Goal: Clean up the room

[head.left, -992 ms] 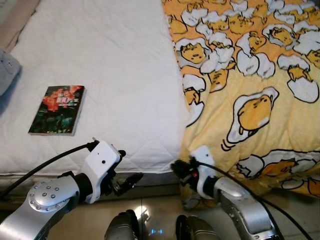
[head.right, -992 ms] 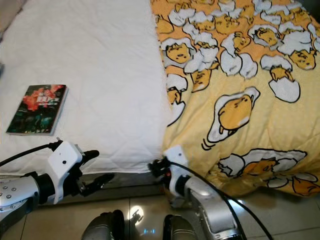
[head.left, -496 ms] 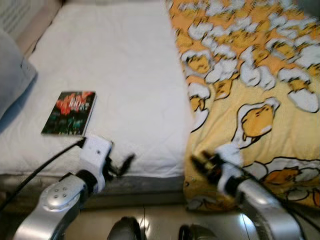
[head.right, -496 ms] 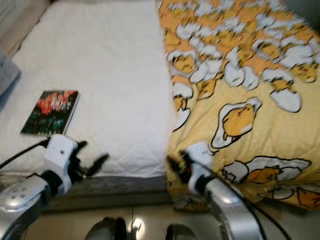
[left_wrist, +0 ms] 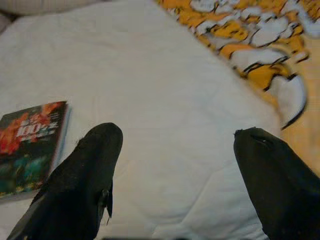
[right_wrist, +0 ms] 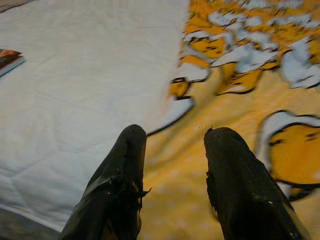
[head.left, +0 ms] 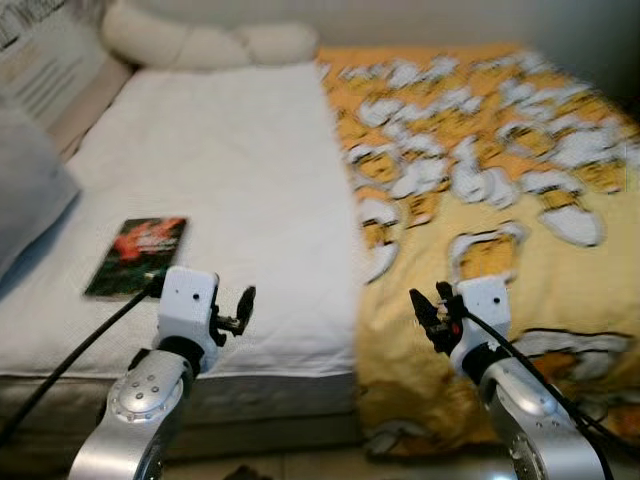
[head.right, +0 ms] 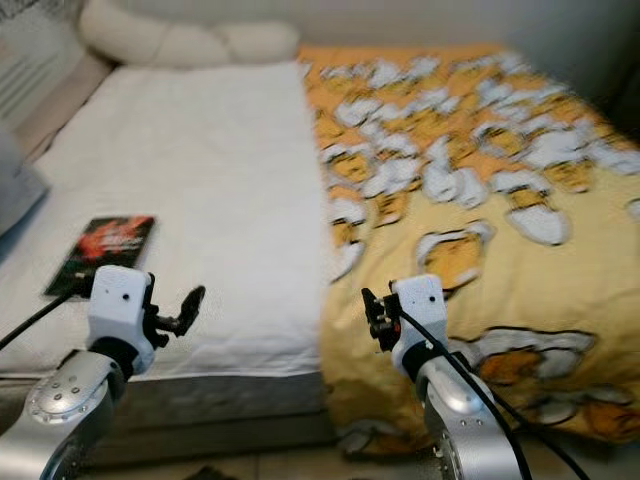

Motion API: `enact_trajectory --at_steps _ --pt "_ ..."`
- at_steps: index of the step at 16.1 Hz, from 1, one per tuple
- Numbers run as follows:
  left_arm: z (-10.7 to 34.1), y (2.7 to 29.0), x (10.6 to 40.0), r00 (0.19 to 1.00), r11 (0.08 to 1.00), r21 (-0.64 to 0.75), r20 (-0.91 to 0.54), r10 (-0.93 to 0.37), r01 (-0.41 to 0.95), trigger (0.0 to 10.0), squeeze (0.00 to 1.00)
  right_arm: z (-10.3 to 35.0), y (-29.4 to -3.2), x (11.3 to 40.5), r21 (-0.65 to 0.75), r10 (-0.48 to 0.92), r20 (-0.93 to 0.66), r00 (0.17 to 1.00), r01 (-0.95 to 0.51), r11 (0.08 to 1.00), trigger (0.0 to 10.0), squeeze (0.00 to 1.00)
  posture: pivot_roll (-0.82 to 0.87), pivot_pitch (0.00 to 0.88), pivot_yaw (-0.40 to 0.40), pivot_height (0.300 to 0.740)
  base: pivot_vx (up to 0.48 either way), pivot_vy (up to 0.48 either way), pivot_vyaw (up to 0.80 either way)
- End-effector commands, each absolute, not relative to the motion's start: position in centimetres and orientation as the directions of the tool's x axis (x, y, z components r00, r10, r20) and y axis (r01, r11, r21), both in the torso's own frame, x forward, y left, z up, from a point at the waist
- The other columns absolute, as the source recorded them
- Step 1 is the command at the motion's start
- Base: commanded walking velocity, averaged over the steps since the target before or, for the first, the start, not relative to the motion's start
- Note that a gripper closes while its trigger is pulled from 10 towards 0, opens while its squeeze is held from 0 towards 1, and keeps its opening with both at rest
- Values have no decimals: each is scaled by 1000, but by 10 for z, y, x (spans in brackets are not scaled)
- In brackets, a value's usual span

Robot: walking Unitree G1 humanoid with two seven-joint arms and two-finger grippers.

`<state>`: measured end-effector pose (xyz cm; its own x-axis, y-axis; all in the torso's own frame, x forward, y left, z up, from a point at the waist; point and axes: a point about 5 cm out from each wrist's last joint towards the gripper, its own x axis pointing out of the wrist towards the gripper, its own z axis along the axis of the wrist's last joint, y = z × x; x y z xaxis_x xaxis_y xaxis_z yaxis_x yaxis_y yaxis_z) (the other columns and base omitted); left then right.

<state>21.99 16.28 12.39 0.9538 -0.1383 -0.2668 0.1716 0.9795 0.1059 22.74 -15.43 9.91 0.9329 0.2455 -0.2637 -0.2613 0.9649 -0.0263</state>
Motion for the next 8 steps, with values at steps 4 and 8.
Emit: enact_trajectory --at_steps 4,8 --pt "126 163 237 963 978 143 -242 -116 154 10000 0 102 -166 232 58 229 -239 944 -221 974 10000 0 -60 0 64 740 0 -108 0" --pt "126 163 237 963 978 143 -242 -116 154 10000 0 102 -166 232 58 229 -239 944 -221 974 10000 0 -60 0 64 740 0 0 0"
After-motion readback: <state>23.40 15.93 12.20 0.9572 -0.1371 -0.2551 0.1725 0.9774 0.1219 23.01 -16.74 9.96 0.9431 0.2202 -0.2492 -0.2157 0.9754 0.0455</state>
